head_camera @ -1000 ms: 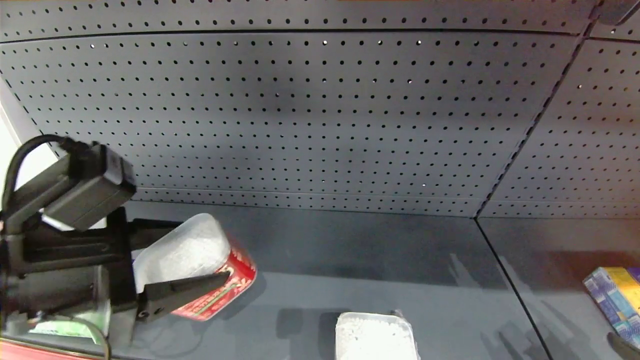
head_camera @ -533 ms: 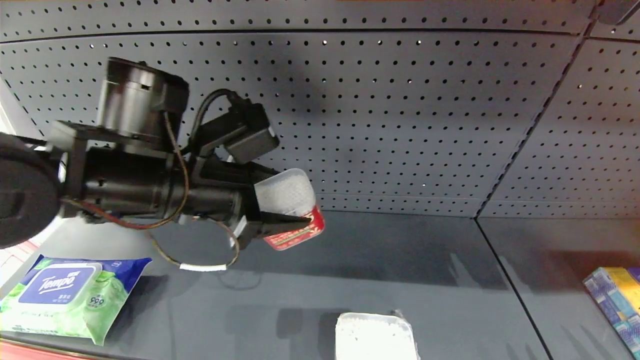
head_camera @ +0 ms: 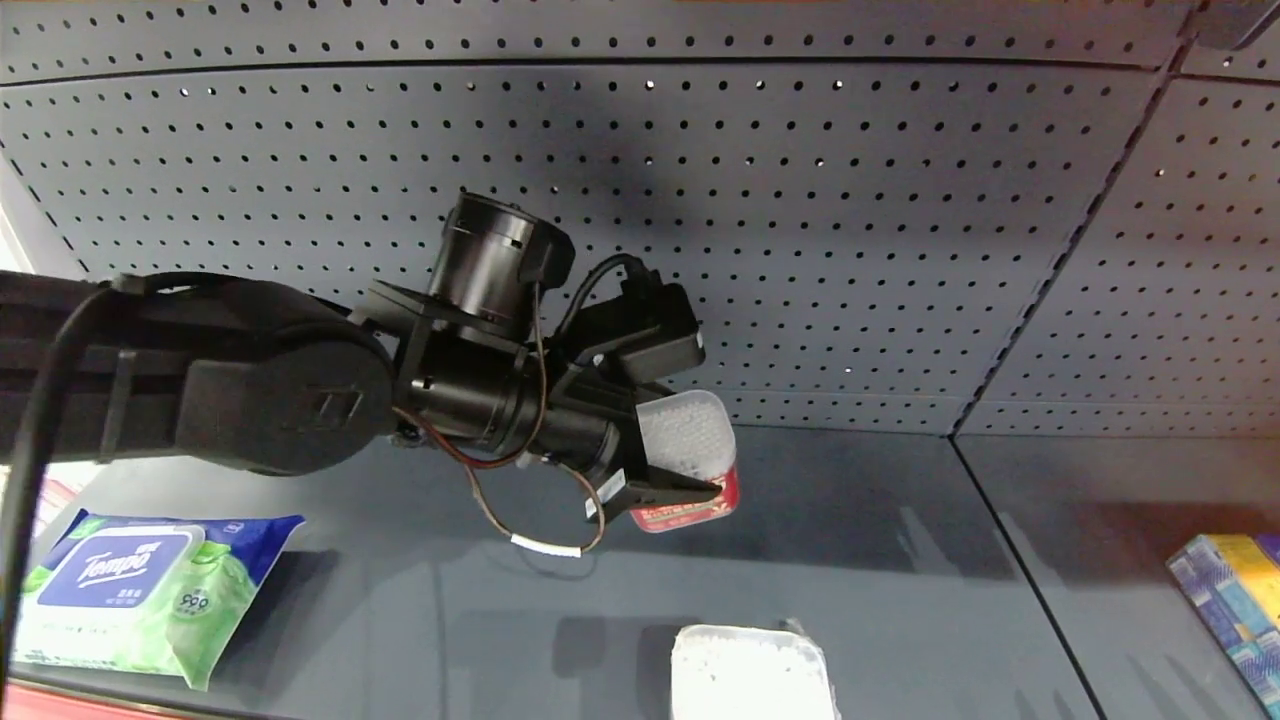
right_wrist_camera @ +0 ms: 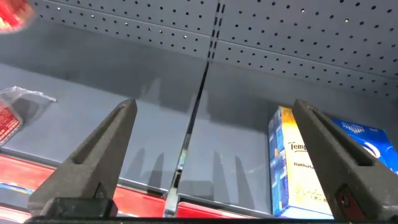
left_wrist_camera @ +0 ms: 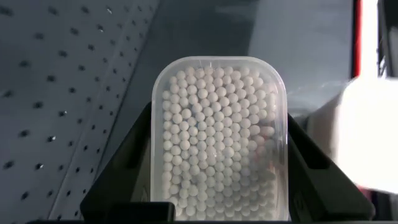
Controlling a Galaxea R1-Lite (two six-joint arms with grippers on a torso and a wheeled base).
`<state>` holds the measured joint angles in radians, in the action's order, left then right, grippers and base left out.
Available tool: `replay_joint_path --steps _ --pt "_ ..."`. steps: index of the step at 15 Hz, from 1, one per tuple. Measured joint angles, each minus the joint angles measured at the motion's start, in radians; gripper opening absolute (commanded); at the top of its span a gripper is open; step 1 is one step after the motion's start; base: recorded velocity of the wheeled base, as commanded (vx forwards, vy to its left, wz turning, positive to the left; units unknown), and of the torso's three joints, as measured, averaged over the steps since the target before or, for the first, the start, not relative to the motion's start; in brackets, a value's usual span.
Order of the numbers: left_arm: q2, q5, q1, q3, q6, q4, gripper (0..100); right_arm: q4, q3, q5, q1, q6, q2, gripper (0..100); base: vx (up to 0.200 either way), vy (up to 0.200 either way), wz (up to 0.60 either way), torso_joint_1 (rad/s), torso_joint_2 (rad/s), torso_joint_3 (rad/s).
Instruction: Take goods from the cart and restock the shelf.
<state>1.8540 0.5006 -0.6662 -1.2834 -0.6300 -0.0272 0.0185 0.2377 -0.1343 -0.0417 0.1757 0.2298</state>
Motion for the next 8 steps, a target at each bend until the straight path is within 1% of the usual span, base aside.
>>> replay_joint_path --steps 1,2,5,8 --pt "0.016 0.0 0.0 -0.009 -0.011 -0.002 0 0.0 0.0 0.001 0.0 -0.001 -0.001 100 0.0 0.0 0.0 0.0 0.0 0.0" --pt "0.03 0.001 -0.001 -0.018 -0.013 -0.003 0 0.0 0.0 0.006 0.0 -0.001 -0.001 100 0.0 0.0 0.0 0.0 0.0 0.0" --pt "0.07 0.001 -0.001 -0.048 -0.014 -0.002 0 0.002 0.0 0.027 0.001 -0.001 -0.002 100 0.0 0.0 0.0 0.0 0.0 0.0" --pt "0.097 0.001 -0.003 -0.058 -0.016 -0.004 0 0.009 -0.001 0.03 0.001 -0.001 -0.002 100 0.0 0.0 0.0 0.0 0.0 0.0"
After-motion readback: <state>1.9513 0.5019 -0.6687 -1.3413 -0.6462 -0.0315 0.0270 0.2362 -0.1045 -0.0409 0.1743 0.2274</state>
